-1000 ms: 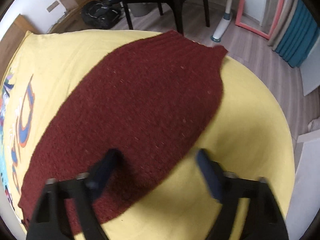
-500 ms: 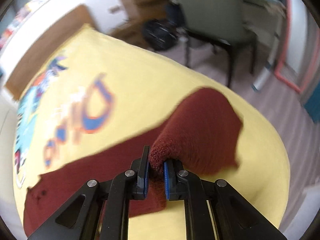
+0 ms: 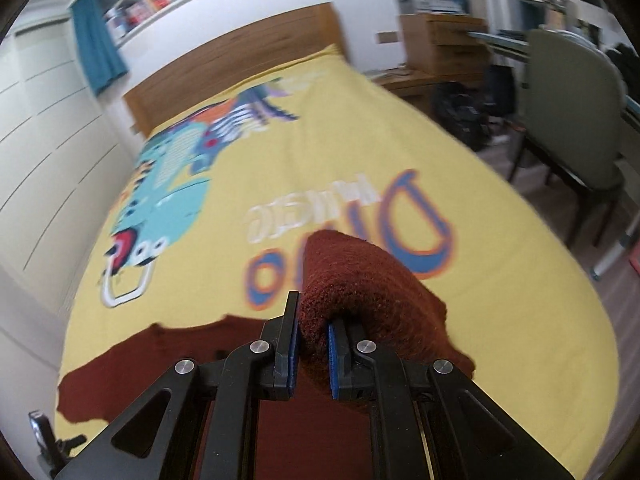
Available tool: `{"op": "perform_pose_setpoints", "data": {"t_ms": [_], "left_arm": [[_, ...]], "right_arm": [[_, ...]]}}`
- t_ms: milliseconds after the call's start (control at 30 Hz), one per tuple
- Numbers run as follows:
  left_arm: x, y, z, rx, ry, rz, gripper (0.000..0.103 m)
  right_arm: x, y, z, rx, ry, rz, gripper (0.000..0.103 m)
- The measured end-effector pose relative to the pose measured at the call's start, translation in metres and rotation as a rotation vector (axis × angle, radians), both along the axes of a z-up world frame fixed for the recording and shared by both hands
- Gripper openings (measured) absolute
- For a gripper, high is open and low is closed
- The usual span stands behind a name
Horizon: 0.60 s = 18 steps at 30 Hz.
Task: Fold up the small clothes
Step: 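Grasp the red sweater's sleeve cuff with the right gripper and lift it, then fold the held sleeve across the sweater body with the right gripper, release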
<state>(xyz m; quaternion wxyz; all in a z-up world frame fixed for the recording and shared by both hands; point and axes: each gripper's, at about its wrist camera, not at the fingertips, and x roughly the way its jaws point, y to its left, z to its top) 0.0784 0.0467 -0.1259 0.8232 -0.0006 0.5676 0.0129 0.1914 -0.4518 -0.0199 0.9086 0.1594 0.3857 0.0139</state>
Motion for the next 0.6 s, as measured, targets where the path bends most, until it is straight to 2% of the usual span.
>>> {"op": "perform_pose_setpoints", "data": {"t_ms": [300, 433, 600], "left_arm": [[0.008, 0.015, 0.004, -0.007, -0.012, 0.004, 0.102], [0.008, 0.021, 0.000, -0.014, -0.001, 0.014, 0.102], [0.009, 0.022, -0.010, -0.008, 0.028, 0.007, 0.102]], "right_arm": [[0.023, 0.113, -0.028, 0.025, 0.077, 0.191, 0.011], [0.016, 0.151, -0.072, 0.023, 0.182, 0.266, 0.011], [0.009, 0.175, -0.132, 0.009, 0.335, 0.305, 0.011]]}}
